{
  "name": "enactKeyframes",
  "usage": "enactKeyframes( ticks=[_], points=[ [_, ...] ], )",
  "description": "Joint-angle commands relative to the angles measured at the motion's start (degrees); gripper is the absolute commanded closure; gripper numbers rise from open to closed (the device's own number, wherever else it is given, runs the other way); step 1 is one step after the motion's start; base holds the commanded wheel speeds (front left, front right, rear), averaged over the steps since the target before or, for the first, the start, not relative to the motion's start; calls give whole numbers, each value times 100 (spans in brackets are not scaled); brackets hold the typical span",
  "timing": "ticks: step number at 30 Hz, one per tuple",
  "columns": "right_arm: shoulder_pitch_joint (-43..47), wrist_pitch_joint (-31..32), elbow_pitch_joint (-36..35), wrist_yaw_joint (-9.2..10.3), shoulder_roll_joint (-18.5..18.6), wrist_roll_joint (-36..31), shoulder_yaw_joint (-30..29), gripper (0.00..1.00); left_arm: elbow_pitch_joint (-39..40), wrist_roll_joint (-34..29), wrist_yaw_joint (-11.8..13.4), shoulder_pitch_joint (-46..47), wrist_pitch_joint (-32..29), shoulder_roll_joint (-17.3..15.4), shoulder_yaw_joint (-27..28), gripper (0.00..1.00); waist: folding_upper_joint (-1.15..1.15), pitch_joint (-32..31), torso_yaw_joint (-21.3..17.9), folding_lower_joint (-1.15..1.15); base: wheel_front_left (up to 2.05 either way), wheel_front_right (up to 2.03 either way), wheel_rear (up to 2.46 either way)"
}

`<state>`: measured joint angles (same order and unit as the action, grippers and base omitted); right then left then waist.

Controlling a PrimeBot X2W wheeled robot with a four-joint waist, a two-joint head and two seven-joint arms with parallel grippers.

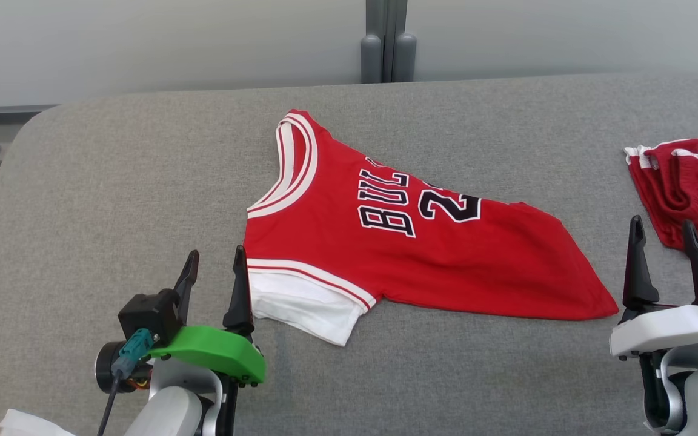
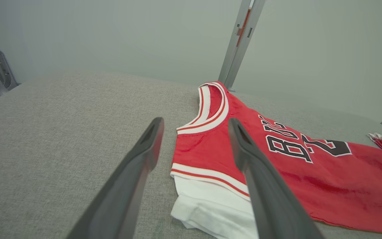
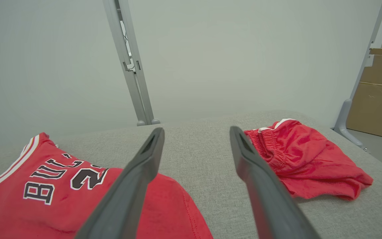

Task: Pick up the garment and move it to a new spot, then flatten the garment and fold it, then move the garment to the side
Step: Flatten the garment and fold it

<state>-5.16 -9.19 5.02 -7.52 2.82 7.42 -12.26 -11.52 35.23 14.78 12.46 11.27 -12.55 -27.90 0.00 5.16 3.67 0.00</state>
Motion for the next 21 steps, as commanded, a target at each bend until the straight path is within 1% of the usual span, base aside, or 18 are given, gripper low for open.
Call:
enactKeyframes(
  ticks=[1, 4, 9, 16, 21],
  points=[
    [76, -43, 23, 7, 14, 34, 38, 0, -60, -7, -56, -45, 83, -9, 28, 0, 0, -129, -12, 0, 0, 0, 0],
    [168, -67, 91, 7, 14, 72, 169, 0, -218, 65, -196, -67, 231, 68, 105, 0, 0, -263, -32, 0, 0, 0, 0],
    [279, -160, 273, 7, 15, 128, 452, 0, -597, -55, -374, -214, 362, 183, 153, 0, 0, -471, -53, 0, 0, 0, 0],
    [297, -251, 465, 7, 15, 194, 675, 0, -733, -169, -456, -436, 394, 281, 343, 0, 0, -550, -33, 0, 0, 0, 0],
    [299, -274, 538, 7, 15, 173, 704, 0, -701, -272, -501, -522, 395, 325, 458, 0, 0, -556, -13, 0, 0, 0, 0]
  ],
)
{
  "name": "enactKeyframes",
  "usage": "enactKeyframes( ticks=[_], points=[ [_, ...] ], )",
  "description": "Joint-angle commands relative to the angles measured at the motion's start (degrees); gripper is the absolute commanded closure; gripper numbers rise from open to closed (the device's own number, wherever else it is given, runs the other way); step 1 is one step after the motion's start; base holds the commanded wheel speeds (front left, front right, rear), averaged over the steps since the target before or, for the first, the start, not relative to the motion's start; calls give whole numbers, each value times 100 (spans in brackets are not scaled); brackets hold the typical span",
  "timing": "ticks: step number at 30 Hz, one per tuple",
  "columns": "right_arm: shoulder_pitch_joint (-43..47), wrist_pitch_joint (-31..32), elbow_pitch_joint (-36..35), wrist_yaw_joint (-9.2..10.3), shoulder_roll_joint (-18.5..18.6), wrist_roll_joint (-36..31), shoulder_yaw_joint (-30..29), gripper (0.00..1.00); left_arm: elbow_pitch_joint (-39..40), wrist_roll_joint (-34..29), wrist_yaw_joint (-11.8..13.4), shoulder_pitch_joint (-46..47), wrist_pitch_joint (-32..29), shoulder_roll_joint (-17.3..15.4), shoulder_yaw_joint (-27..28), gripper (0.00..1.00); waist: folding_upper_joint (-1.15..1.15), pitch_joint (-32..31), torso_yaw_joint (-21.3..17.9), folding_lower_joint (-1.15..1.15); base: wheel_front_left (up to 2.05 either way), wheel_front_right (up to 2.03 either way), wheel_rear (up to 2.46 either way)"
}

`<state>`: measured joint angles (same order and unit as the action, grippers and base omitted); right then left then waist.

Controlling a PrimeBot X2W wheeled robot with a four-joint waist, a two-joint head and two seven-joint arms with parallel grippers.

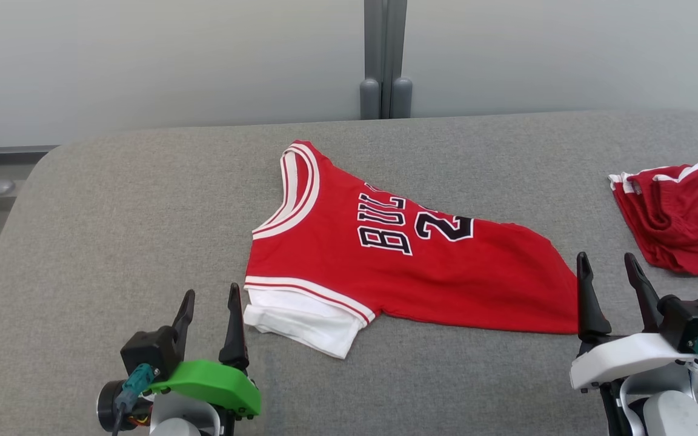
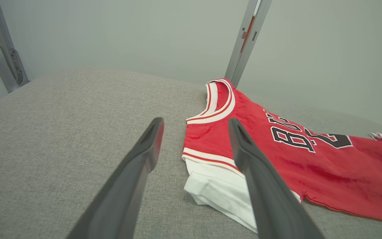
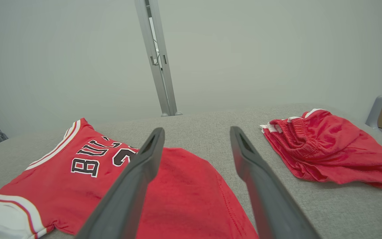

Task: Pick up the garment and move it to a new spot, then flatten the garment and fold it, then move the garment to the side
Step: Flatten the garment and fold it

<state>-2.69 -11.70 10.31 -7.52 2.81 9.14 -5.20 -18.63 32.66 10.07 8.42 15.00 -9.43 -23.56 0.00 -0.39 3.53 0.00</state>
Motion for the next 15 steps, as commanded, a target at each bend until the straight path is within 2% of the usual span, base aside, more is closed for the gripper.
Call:
enactKeyframes(
  ticks=[1, 8, 15],
  points=[
    [54, -26, 15, 7, 16, -7, 0, 0, -8, -28, -28, -129, 19, 26, 29, 0, 0, 0, 2, 0, 0, 0, 0],
    [40, 44, 68, 7, 16, -34, 9, 0, -418, 31, -130, -26, -267, 59, -137, 0, 0, 54, -53, 0, 0, 0, 0],
    [-70, 106, 79, 7, 15, -46, -19, 0, -1204, 466, -506, 380, -790, 151, -82, 0, 0, 293, -212, 0, 0, 0, 0]
  ],
)
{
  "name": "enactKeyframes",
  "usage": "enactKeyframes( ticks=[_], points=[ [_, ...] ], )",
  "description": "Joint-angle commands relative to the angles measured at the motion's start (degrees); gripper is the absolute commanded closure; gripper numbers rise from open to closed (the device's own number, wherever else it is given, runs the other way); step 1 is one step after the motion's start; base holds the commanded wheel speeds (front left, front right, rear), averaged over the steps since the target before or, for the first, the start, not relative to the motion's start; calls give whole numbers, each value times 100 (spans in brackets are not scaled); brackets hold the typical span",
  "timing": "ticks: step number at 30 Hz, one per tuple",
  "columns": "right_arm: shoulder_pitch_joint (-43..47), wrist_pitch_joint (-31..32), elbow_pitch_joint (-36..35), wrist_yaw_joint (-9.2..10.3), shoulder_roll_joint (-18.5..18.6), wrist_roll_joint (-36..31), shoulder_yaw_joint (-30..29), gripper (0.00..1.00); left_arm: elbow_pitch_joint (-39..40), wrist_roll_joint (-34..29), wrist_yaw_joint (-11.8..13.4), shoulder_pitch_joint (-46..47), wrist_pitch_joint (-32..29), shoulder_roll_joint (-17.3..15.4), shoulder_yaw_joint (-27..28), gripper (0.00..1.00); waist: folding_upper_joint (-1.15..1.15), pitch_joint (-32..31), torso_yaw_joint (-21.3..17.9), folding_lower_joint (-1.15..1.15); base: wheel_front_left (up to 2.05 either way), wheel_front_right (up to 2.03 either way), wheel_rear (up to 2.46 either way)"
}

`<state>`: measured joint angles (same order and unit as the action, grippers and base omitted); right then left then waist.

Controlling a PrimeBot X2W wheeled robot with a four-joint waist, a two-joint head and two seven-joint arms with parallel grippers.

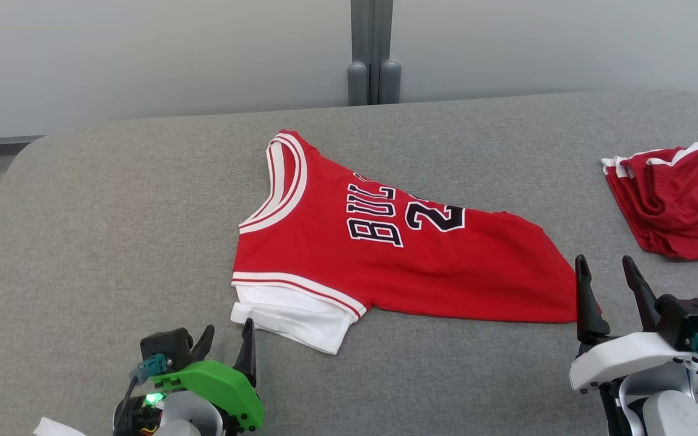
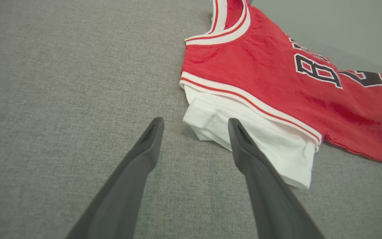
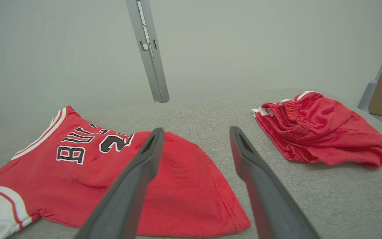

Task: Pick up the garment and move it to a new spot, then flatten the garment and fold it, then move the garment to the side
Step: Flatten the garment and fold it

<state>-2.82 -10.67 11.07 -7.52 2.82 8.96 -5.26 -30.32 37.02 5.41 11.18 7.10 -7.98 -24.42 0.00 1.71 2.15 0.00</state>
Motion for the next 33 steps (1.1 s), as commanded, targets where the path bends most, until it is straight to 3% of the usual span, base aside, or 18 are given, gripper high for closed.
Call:
enactKeyframes(
  ticks=[1, 11, 22, 25, 27, 28, 33],
  points=[
    [-69, 21, 0, 7, 14, -46, -11, 0, -134, 69, -83, 172, -48, 21, 8, 0, 0, 117, -98, 0, 0, 0, 0],
    [-128, 57, 40, 7, 14, -114, -156, 0, -1028, 273, -439, 720, 59, 101, 75, 0, 0, 342, -298, 0, 0, 0, 0],
    [-196, 21, 227, 7, 14, -137, -272, 0, -1675, 348, -620, 1065, 303, 157, 92, 0, 0, 418, -332, 0, 0, 0, 0],
    [-211, 7, 281, 7, 14, -128, -267, 0, -1835, 366, -671, 1147, 305, 199, 71, 15, 0, 436, -327, 0, 0, 0, 0],
    [-227, -2, 312, 7, 14, -121, -264, 0, -1944, 391, -692, 1211, 336, 226, 78, 36, 0, 449, -327, 0, 0, 0, 0],
    [-237, 2, 350, 7, 15, -124, -270, 0, -2031, 406, -701, 1263, 376, 264, 77, 53, 0, 459, -329, 0, 0, 0, 0],
    [-222, -1, 432, 7, 14, -166, -364, 0, -2118, 391, -749, 1358, 505, 312, 20, 92, 0, 489, -335, 0, 0, 0, 0]
  ],
)
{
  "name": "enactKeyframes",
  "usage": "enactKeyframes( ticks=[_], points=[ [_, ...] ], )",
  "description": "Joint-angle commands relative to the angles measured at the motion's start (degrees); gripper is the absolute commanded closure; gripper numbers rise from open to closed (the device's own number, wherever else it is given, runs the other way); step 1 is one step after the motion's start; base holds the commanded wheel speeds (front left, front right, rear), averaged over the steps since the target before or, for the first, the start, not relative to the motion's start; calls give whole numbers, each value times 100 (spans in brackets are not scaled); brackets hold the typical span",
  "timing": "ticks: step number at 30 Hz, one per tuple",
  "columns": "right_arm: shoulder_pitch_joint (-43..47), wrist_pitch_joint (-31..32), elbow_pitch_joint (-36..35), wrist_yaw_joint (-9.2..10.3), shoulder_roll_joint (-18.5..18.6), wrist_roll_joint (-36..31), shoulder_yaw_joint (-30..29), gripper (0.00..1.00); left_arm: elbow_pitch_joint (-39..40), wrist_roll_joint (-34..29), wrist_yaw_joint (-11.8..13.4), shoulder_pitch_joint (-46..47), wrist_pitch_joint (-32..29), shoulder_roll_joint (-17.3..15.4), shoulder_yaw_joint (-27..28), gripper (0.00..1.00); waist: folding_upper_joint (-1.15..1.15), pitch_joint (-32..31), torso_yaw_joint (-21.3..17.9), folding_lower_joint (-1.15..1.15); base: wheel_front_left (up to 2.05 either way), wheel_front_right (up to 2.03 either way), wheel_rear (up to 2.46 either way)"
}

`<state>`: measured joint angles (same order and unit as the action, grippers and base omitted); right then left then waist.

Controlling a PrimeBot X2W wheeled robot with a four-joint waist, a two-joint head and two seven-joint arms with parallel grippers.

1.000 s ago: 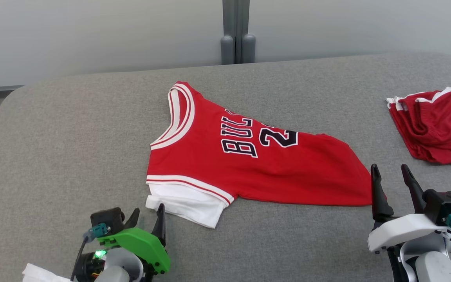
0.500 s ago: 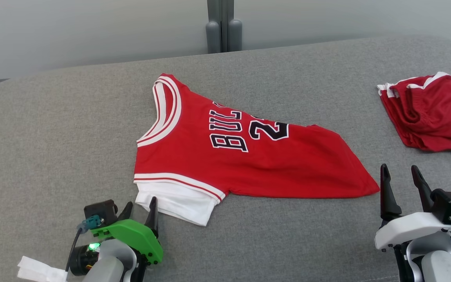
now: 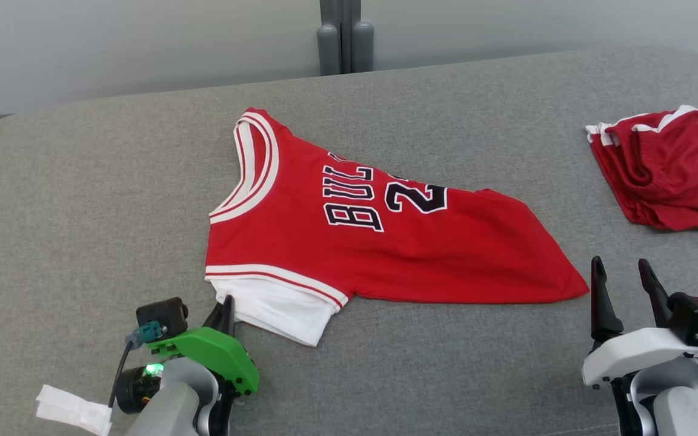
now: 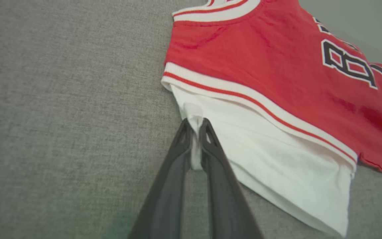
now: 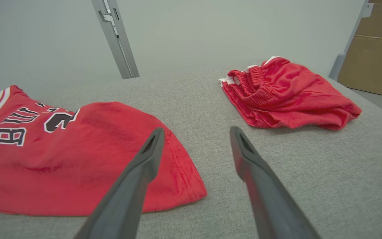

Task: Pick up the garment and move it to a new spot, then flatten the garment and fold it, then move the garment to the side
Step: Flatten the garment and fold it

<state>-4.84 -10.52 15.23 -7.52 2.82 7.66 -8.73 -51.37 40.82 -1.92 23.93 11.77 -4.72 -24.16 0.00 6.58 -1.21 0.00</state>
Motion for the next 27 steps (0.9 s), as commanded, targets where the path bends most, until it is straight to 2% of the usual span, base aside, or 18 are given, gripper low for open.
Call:
enactKeyframes(
  ticks=[1, 7, 15, 21, 27],
  points=[
    [-4, -8, 45, 7, 15, -42, -57, 0, -9, -18, -13, 85, 66, -9, -21, 100, 0, 2, 2, 0, 0, 0, 0],
    [-26, 199, 464, 7, 15, -231, -479, 0, 356, -116, 120, -89, 271, -67, 55, 100, 0, 13, 69, 0, 0, 0, 0],
    [-373, 329, 1201, 7, 14, -431, -885, 0, 1228, -215, 326, -579, 324, -193, 121, 100, 0, 31, 288, 0, 0, 0, 0],
    [-647, 464, 1670, 7, 16, -403, -722, 0, 1676, -187, 488, -836, 211, -265, 101, 100, 0, 35, 409, 0, 0, 0, 0],
    [-773, 783, 2110, 7, 15, -190, -301, 0, 1957, -167, 593, -953, 112, -290, 67, 100, 0, 30, 439, 0, 0, 0, 0]
  ],
)
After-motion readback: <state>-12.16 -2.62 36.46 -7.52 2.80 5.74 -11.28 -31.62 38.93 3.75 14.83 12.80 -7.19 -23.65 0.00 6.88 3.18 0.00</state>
